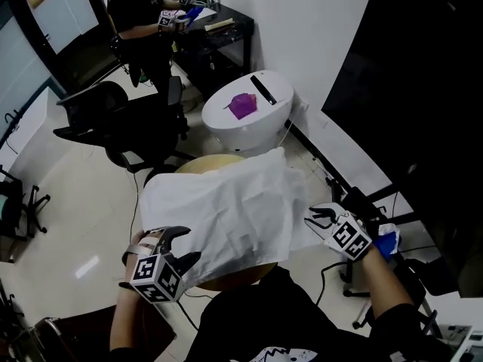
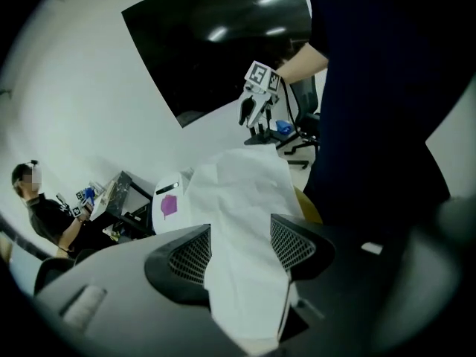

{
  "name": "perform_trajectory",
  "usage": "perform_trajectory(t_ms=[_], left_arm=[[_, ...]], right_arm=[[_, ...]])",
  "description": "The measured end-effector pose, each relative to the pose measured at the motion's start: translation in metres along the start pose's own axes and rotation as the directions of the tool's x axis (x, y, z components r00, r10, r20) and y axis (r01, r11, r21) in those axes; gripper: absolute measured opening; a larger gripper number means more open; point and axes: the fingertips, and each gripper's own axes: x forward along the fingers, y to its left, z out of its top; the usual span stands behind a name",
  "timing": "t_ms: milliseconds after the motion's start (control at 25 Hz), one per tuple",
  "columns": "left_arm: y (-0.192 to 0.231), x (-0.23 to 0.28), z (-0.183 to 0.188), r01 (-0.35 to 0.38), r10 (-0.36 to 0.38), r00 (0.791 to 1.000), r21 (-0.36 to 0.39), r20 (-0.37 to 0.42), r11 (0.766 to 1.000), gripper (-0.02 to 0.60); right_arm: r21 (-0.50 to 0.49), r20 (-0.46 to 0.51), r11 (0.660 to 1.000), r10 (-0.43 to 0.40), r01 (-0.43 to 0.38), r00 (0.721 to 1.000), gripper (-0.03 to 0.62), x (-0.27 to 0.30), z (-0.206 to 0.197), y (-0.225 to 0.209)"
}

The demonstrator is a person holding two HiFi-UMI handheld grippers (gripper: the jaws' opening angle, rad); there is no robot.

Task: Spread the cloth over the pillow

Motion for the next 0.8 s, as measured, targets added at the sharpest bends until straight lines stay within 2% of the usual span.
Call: perform_trajectory(t_ms=[80, 160, 280, 400, 480, 640, 800], left_arm=[[0.017, 0.021, 0.026, 0.021, -0.019, 0.998, -0.04, 0.057, 0.999, 0.242], [0.035, 0.046, 0.048, 0.051, -0.047, 0.997, -0.06, 0.068, 0.997, 0.227], [0.064, 0.083, 0.091, 0.093, -0.09, 0.993, -0.041, 0.077, 0.995, 0.221], [0.094, 0.115, 0.136, 0.126, -0.122, 0.986, -0.023, 0.116, 0.992, 0.213], [0.109, 0.14, 0.154, 0.157, -0.155, 0.982, -0.01, 0.111, 0.988, 0.21], [0.136, 0.196, 0.168, 0.219, -0.216, 0.974, -0.042, 0.075, 0.975, 0.204], [0.144, 0.255, 0.161, 0.308, -0.31, 0.951, -0.115, 0.003, 0.944, 0.202]], right_arm=[[0.037, 0.031, 0.999, 0.01, -0.011, 0.999, 0.132, 0.005, 0.004, -0.024], [0.058, 0.063, 0.998, 0.015, -0.018, 0.998, 0.135, 0.011, 0.009, -0.046], [0.072, 0.099, 0.997, 0.023, -0.03, 0.995, 0.135, 0.018, 0.012, -0.069], [0.014, 0.085, 0.999, 0.033, -0.035, 0.996, 0.135, 0.027, 0.008, -0.082], [-0.003, 0.085, 0.999, 0.038, -0.038, 0.996, 0.135, 0.031, 0.006, -0.091], [0.025, 0.131, 0.999, 0.04, -0.044, 0.991, 0.135, 0.032, 0.01, -0.108], [0.029, 0.173, 0.999, 0.03, -0.035, 0.985, 0.135, 0.03, 0.012, -0.121]])
